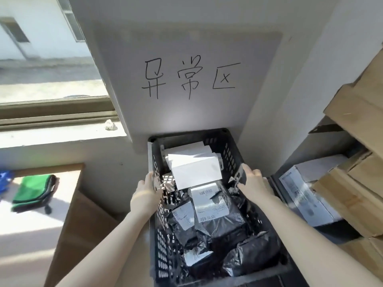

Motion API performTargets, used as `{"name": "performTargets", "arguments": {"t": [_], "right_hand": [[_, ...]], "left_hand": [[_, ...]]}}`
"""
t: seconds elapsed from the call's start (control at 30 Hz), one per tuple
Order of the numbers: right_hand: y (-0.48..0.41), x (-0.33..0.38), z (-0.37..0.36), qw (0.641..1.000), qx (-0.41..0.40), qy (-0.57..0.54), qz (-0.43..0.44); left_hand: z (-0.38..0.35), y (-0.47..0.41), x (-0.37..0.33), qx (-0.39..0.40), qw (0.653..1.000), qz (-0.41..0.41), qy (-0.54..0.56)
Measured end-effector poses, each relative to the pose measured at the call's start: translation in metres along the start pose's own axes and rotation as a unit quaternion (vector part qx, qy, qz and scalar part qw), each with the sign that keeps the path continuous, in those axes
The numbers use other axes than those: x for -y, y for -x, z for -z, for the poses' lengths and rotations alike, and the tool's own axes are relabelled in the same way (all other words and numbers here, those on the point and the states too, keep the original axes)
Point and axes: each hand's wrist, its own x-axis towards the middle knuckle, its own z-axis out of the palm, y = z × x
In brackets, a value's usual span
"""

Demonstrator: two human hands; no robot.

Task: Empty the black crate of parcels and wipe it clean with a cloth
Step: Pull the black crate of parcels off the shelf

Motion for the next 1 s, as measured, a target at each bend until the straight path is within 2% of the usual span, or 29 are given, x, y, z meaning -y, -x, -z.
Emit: {"name": "performTargets", "arguments": {"t": [0.2, 0.4, 0.67, 1.0], "right_hand": [[-0.033, -0.012, -0.018, 1.0, -0.014, -0.009, 0.001], [-0.043, -0.02, -0.024, 0.999, -0.009, -0.037, 0.01], [-0.02, -0.018, -0.01, 0.995, -0.061, -0.036, 0.065], [0.053, 0.043, 0.037, 0.989, -0.09, -0.011, 0.117]], "left_hand": [[-0.013, 0.007, -0.006, -0.019, 0.997, 0.013, -0.073], [-0.01, 0.008, -0.008, -0.03, 0.996, 0.002, -0.081], [0.006, 0.023, -0.005, -0.056, 0.996, 0.006, -0.069], [0.085, 0.087, 0.033, -0.122, 0.992, 0.017, -0.02]]}}
